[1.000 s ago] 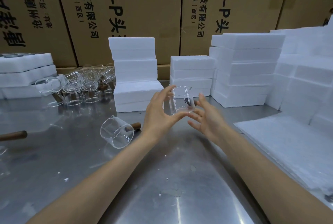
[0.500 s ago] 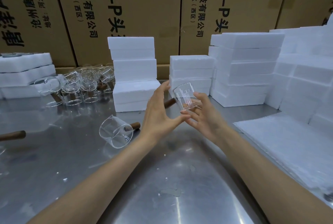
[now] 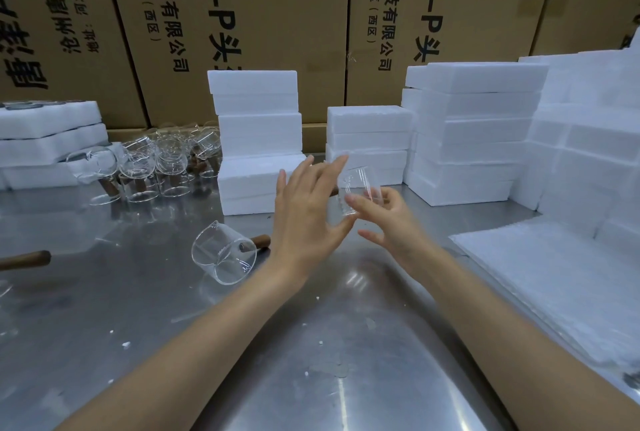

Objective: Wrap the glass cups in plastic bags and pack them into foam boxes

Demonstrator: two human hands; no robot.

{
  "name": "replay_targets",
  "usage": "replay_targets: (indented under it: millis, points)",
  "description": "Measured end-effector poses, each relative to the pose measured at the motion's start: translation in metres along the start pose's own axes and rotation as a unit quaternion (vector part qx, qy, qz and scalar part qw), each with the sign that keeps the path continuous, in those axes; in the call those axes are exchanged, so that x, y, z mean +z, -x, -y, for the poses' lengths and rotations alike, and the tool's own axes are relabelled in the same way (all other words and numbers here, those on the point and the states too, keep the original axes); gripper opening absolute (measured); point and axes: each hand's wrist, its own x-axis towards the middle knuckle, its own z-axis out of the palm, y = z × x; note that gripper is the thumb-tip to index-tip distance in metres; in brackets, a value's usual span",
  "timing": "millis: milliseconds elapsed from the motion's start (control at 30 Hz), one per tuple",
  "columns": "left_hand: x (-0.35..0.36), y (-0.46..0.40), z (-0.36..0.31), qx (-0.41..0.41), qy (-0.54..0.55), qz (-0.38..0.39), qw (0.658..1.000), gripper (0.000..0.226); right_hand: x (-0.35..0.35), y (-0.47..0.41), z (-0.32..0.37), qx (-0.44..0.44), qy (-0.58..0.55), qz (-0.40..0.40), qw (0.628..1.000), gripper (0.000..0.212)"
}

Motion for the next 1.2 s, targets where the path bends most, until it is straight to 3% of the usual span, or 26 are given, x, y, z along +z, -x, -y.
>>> replay_targets:
  millis: [67,133,267,367,500,633,733,800,867,933,1033,1133,1200]
  points:
    - [0.000,0.000,-0.002,-0.008,0.044,-0.023,0.999,0.089,-0.002,-0.002,0.002,0.022,-0.032,-0.007,0.999,0.036]
    - [-0.001,0.001,-0.002,-0.023,0.083,-0.031,0.996,0.097,-0.003,-0.003,0.004,0.040,-0.057,-0.007,0.998,0.028]
    - [0.000,0.003,-0.001,-0.064,0.127,0.004,0.990,0.093,-0.002,-0.003,0.005,0.049,-0.076,0.000,0.996,0.037]
    - [0.002,0.002,0.001,-0.089,0.165,0.028,0.982,0.071,-0.001,-0.001,0.005,0.076,-0.078,0.040,0.993,0.050]
    - [0.000,0.001,0.004,-0.092,0.156,-0.010,0.983,0.060,-0.003,0.001,0.006,0.080,-0.088,0.094,0.988,0.049]
    - [0.000,0.000,0.004,-0.072,0.099,-0.004,0.992,0.059,0.000,0.003,0.002,0.029,-0.049,0.065,0.996,0.080]
    - [0.002,-0.001,0.001,-0.041,0.085,-0.006,0.995,0.060,0.000,-0.001,-0.001,0.008,-0.026,0.021,0.999,0.069]
    - [0.004,-0.003,0.000,-0.040,0.127,0.019,0.991,0.076,-0.002,-0.003,-0.002,0.006,-0.042,0.004,0.999,0.058]
    - [0.004,-0.003,-0.003,-0.116,0.231,0.067,0.964,0.099,-0.004,-0.005,-0.002,0.010,-0.067,-0.005,0.998,0.052]
    - [0.004,-0.003,-0.005,-0.236,0.344,0.106,0.903,0.109,-0.004,-0.006,-0.001,0.016,-0.088,-0.003,0.996,0.054]
    - [0.004,-0.006,-0.005,-0.332,0.432,0.128,0.829,0.098,-0.006,-0.006,-0.001,0.021,-0.093,-0.003,0.995,0.062]
    - [0.004,-0.009,-0.003,-0.320,0.444,0.126,0.828,0.066,-0.007,-0.005,-0.002,0.029,-0.080,0.008,0.996,0.071]
    - [0.006,-0.008,-0.001,-0.329,0.440,0.125,0.826,0.065,-0.009,-0.006,-0.001,0.040,-0.069,0.022,0.997,0.064]
